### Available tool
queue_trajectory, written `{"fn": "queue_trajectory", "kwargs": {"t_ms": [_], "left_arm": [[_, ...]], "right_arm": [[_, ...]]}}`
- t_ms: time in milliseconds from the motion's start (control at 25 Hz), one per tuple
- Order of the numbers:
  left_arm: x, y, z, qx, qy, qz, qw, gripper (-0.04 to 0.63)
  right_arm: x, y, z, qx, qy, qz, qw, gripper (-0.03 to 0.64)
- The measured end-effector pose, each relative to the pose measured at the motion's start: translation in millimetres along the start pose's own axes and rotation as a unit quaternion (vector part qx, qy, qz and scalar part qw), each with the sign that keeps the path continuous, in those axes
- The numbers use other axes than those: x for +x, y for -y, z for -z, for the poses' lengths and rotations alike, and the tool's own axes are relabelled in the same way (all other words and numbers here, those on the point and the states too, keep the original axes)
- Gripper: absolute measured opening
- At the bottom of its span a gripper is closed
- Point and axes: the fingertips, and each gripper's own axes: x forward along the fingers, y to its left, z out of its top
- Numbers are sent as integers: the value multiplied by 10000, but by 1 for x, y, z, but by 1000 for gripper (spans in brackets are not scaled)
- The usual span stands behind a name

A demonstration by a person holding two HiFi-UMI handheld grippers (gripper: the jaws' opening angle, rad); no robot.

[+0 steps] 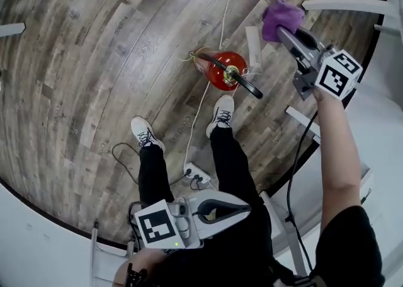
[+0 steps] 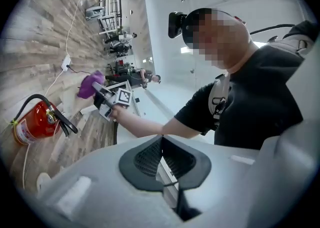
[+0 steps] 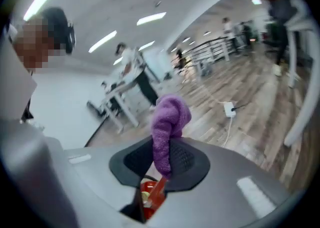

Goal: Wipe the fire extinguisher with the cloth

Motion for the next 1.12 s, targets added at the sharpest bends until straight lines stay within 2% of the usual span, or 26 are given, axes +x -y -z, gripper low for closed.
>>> {"fn": "queue_trajectory", "kwargs": {"t_ms": [40,120,200,320,520,640,760,840,960,1120], "left_arm": [[4,1,4,-11,-131,33,9999,-3],[12,3,14,-11,-359,82,9993,-3],[16,5,23,-28,-576,162,9982,-3],[22,9,37,-97,-846,281,9960,-3],[34,8,58,-196,-1027,332,9940,-3],[28,4,69,-253,-1124,272,9930,-3],[17,-6,76,-299,-1173,178,9925,-3],[11,-10,79,-323,-1135,165,9929,-3],[-1,-18,84,-323,-1152,173,9927,-3],[-30,-50,96,-380,-1138,25,9928,-3]], "right_arm": [[-38,5,0,521,702,308,9957,60],[-104,8,17,1456,1813,686,9702,60],[-143,-4,54,2211,2432,822,9409,60],[-146,-36,122,3016,2625,729,9137,60],[-82,-58,216,4268,2619,198,8654,60],[-49,-51,251,4749,2688,175,8378,60],[-30,-36,268,5066,3026,165,8072,60],[-16,-27,283,5129,3038,185,8027,60],[11,-8,313,5171,2817,364,8074,60],[55,35,362,5430,2599,891,7935,60]]}}
